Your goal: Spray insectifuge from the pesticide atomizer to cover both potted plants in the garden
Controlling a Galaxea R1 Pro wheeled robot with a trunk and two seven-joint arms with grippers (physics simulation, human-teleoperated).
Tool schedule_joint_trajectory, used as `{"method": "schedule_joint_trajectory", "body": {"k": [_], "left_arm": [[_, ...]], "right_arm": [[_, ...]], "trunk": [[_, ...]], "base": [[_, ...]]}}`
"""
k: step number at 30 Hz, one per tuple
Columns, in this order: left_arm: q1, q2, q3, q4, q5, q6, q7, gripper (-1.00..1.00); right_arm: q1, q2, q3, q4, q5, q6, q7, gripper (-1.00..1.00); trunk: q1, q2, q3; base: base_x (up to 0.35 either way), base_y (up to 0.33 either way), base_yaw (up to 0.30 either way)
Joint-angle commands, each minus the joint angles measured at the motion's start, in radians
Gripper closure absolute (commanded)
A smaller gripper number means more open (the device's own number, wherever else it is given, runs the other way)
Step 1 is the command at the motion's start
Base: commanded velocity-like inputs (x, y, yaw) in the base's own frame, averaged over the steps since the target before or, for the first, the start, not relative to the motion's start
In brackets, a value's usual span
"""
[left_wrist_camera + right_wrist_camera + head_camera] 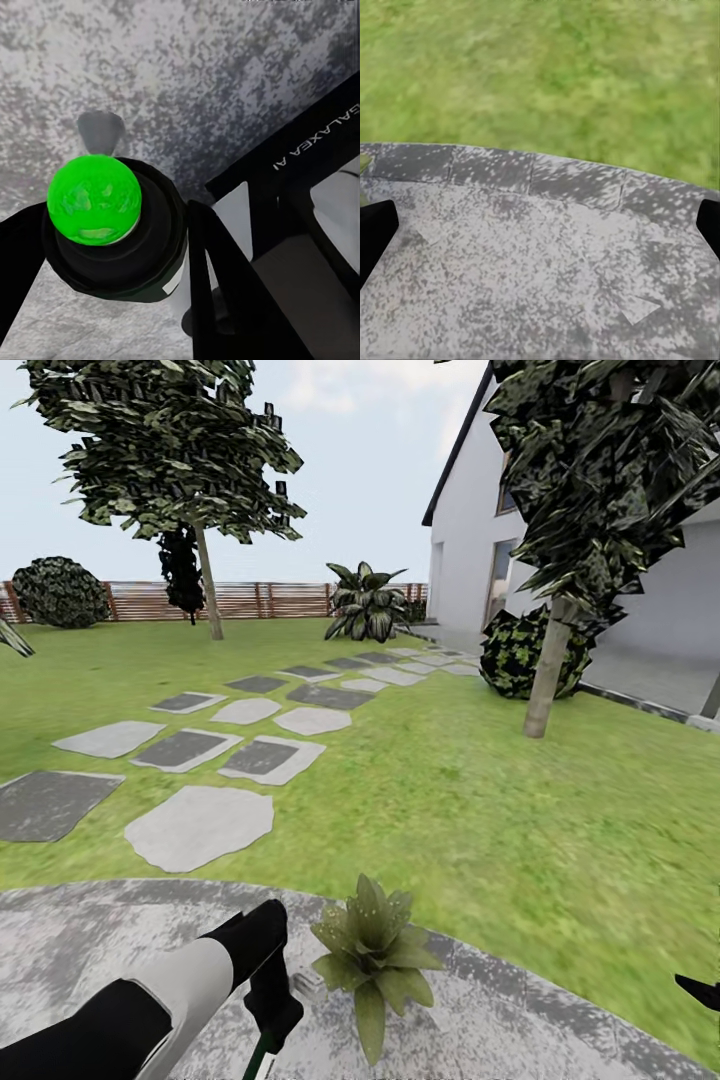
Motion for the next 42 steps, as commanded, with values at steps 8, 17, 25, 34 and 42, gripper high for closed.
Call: {"method": "schedule_joint_trajectory", "body": {"k": [8,17,25,34,42], "left_arm": [[0.000,-0.001,0.002,-0.001,-0.009,0.005,-0.008,1.00],[0.001,-0.001,0.001,0.000,-0.009,0.005,-0.008,1.00],[0.001,0.000,0.002,0.000,-0.009,0.005,-0.008,1.00],[0.001,0.000,0.002,0.001,-0.009,0.005,-0.008,1.00],[0.001,0.001,0.005,0.003,-0.008,0.005,-0.008,1.00]], "right_arm": [[-0.001,0.000,-0.001,-0.001,0.009,0.004,0.010,-1.00],[-0.001,0.000,-0.002,-0.001,0.009,0.004,0.011,-1.00],[-0.001,-0.001,-0.003,-0.001,0.009,0.004,0.011,-1.00],[-0.001,-0.001,-0.003,-0.001,0.009,0.003,0.010,-1.00],[-0.001,0.000,-0.002,-0.001,0.009,0.003,0.009,-1.00]], "trunk": [[0.000,-0.001,-0.005],[0.000,-0.001,-0.015],[0.000,-0.001,-0.018],[0.000,-0.001,-0.024],[0.000,-0.001,-0.030]], "base": [[0.000,-0.296,0.000],[0.000,-0.060,0.000],[0.000,-0.106,0.107],[0.000,-0.196,0.217],[0.056,-0.062,0.219]]}}
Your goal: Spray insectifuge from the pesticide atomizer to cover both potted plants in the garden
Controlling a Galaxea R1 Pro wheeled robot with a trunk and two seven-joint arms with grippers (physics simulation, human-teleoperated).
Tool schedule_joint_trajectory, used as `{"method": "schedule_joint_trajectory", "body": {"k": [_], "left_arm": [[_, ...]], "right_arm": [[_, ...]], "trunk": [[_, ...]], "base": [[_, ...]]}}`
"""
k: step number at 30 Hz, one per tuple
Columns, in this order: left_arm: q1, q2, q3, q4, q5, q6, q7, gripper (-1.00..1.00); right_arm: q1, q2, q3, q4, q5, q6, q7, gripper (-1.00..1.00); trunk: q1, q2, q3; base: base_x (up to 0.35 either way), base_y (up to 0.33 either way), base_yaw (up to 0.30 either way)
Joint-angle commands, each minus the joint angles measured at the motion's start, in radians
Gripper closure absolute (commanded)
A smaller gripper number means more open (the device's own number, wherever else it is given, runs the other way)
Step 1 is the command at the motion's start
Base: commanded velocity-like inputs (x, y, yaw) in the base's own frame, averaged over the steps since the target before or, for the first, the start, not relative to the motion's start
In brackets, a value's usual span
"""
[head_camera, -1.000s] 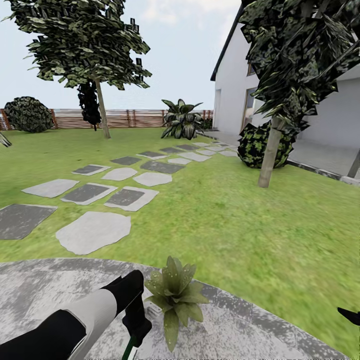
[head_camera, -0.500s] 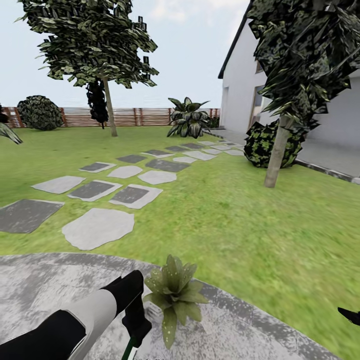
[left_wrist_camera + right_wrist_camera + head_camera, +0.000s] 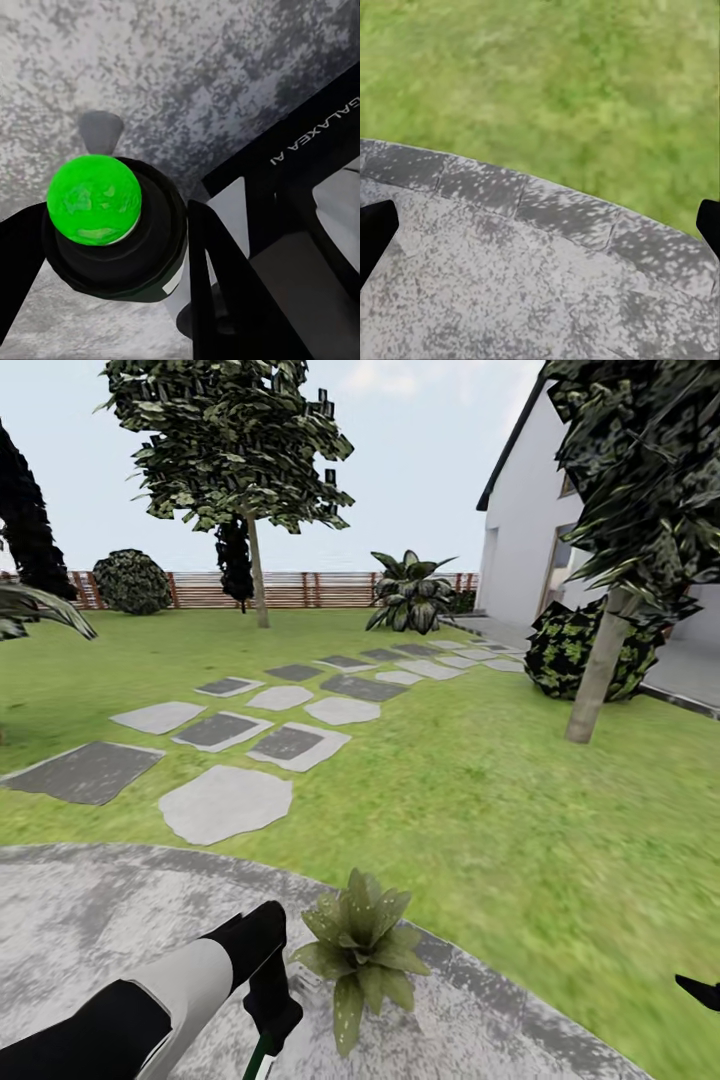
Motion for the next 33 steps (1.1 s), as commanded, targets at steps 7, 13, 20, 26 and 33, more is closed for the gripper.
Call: {"method": "schedule_joint_trajectory", "body": {"k": [7,13,20,26,33], "left_arm": [[-0.001,0.000,0.001,-0.001,-0.010,0.004,-0.009,1.00],[-0.001,-0.001,0.001,-0.001,-0.010,0.004,-0.009,1.00],[-0.001,0.000,0.003,-0.001,-0.010,0.004,-0.009,1.00],[-0.001,-0.001,0.003,-0.001,-0.010,0.004,-0.009,1.00],[-0.001,-0.002,0.003,-0.004,-0.009,0.004,-0.009,1.00]], "right_arm": [[-0.001,0.000,-0.001,-0.001,0.009,0.003,0.012,-1.00],[-0.001,-0.001,-0.001,-0.001,0.009,0.003,0.010,-1.00],[-0.001,0.000,-0.001,-0.001,0.009,0.003,0.009,-1.00],[-0.001,0.000,-0.001,-0.001,0.009,0.003,0.009,-1.00],[-0.001,0.000,-0.001,0.000,0.009,0.003,0.008,-1.00]], "trunk": [[0.000,0.000,-0.004],[0.000,0.000,-0.008],[0.000,0.000,-0.015],[0.000,0.000,-0.021],[0.000,0.000,-0.029]], "base": [[0.150,-0.266,0.146],[0.008,-0.308,0.114],[0.000,-0.131,0.214],[0.000,-0.003,0.217],[0.000,-0.152,0.217]]}}
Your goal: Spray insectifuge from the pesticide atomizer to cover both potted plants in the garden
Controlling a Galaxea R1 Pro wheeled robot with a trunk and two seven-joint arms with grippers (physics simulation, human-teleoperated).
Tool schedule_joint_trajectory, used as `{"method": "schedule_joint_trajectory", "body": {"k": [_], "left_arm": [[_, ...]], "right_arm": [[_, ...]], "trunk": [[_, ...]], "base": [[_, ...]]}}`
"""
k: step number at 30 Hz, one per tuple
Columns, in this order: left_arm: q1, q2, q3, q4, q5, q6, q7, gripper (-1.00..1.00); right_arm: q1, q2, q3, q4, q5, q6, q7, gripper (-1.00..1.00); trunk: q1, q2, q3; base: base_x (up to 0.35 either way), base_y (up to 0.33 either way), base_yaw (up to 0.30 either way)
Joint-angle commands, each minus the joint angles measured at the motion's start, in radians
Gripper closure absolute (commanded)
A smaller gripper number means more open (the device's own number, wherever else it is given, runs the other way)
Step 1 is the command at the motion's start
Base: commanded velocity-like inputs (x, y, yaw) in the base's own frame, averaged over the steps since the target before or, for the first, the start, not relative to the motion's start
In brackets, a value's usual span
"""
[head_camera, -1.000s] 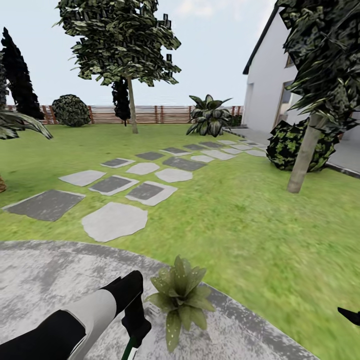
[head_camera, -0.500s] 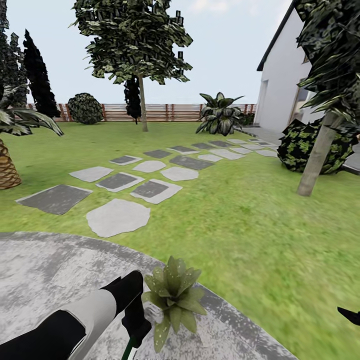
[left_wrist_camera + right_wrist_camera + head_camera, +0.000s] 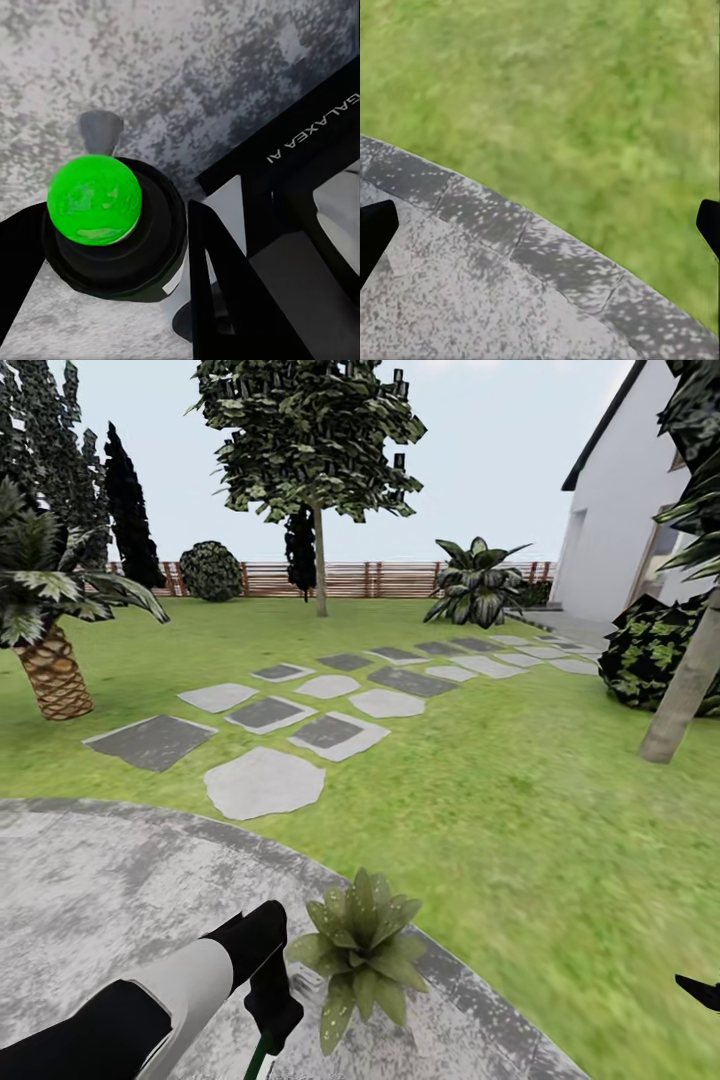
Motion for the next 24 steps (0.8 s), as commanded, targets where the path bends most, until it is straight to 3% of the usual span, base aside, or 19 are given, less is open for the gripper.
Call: {"method": "schedule_joint_trajectory", "body": {"k": [1,8,15,24], "left_arm": [[-0.001,-0.001,0.002,-0.001,-0.011,0.005,-0.009,1.00],[-0.001,0.000,0.005,-0.003,-0.009,0.005,-0.009,1.00],[-0.001,0.000,0.006,-0.023,-0.010,0.005,-0.008,1.00],[-0.001,0.000,0.007,-0.026,-0.010,0.005,-0.009,1.00]], "right_arm": [[-0.001,0.000,-0.002,-0.001,0.009,0.003,0.010,-1.00],[-0.001,0.001,-0.001,0.000,0.010,0.003,0.009,-1.00],[-0.001,0.001,-0.001,0.000,0.010,0.003,0.009,-1.00],[-0.001,0.001,-0.002,-0.001,0.010,0.003,0.011,-1.00]], "trunk": [[0.000,-0.001,-0.002],[0.000,-0.001,-0.004],[0.000,-0.001,-0.007],[0.000,-0.001,-0.009]], "base": [[0.000,-0.321,0.217],[0.000,-0.331,0.062],[0.000,-0.275,0.200],[0.000,-0.035,0.137]]}}
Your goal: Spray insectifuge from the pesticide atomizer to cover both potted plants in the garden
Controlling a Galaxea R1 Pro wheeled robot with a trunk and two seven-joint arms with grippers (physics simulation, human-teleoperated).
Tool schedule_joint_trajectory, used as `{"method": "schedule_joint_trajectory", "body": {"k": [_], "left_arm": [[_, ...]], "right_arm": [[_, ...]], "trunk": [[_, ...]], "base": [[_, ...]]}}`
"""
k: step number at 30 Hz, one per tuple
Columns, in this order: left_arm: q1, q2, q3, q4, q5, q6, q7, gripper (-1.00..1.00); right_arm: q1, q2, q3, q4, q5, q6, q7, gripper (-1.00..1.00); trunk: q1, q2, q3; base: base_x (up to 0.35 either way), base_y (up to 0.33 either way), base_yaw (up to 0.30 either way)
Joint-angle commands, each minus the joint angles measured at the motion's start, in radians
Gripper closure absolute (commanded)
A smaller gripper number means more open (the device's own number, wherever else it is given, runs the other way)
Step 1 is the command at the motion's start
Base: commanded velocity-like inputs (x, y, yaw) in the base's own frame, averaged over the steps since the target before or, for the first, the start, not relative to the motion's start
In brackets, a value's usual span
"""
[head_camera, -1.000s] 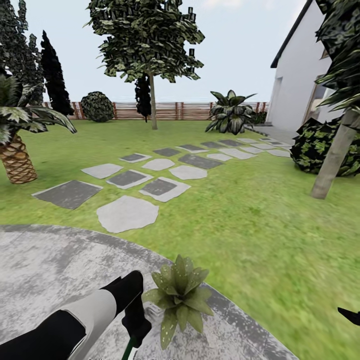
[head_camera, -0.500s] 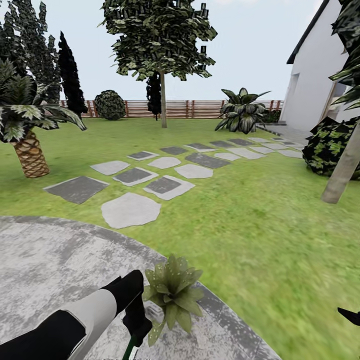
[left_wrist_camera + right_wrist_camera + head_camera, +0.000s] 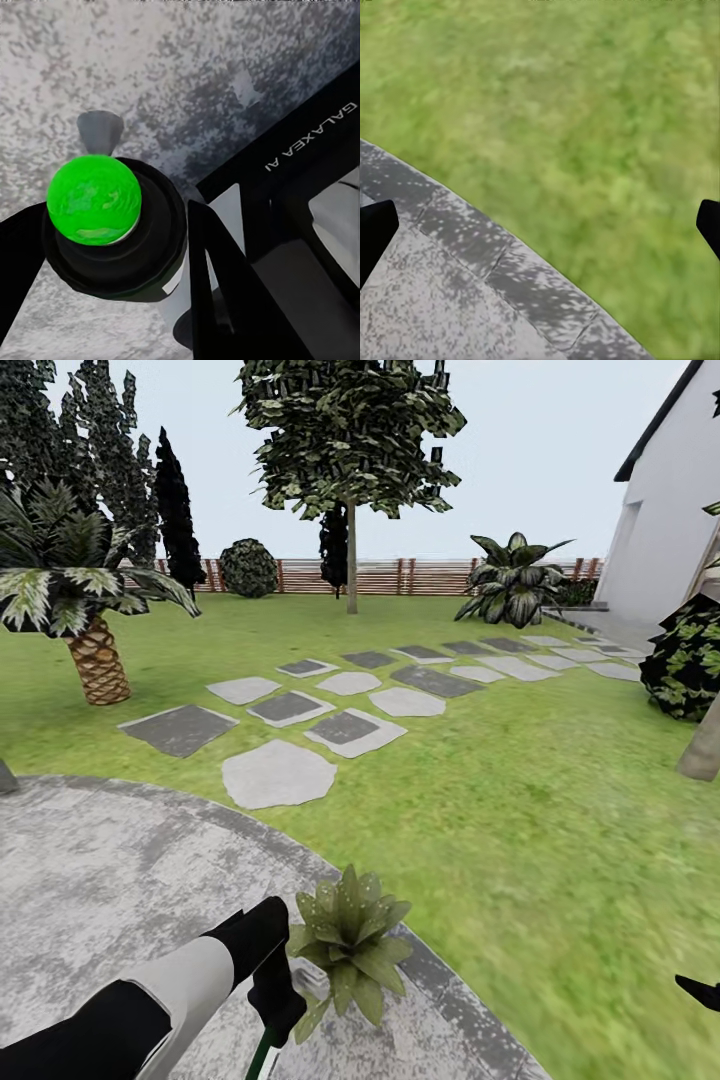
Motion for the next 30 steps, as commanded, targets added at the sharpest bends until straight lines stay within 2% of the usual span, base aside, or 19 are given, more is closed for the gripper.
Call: {"method": "schedule_joint_trajectory", "body": {"k": [1,6,10,18,23,30], "left_arm": [[0.000,0.000,0.002,-0.008,-0.010,0.005,-0.009,1.00],[0.000,-0.001,0.000,-0.040,-0.010,0.005,-0.009,1.00],[0.000,-0.002,0.000,-0.042,-0.010,0.005,-0.009,1.00],[0.000,-0.002,-0.001,-0.041,-0.009,0.006,-0.009,1.00],[0.000,-0.013,-0.001,-0.042,-0.009,0.006,-0.009,1.00],[0.000,-0.024,-0.001,-0.042,-0.009,0.006,-0.009,1.00]], "right_arm": [[-0.001,0.000,-0.001,-0.001,0.009,0.004,0.010,-1.00],[-0.001,0.000,-0.001,-0.001,0.008,0.004,0.009,-1.00],[0.000,0.000,-0.001,-0.001,0.009,0.004,0.010,-1.00],[-0.001,0.000,-0.001,0.000,0.009,0.004,0.011,-1.00],[-0.001,0.000,-0.001,-0.001,0.009,0.004,0.011,-1.00],[-0.001,0.000,-0.001,-0.001,0.009,0.004,0.011,-1.00]], "trunk": [[0.000,0.000,-0.001],[0.000,0.000,-0.001],[0.000,0.000,-0.001],[0.000,0.000,-0.001],[0.000,0.000,-0.001],[0.000,0.000,-0.006]], "base": [[0.000,-0.001,0.067],[0.000,-0.053,0.202],[-0.053,-0.268,0.208],[-0.025,-0.108,0.026],[-0.001,-0.195,0.005],[0.000,-0.213,0.156]]}}
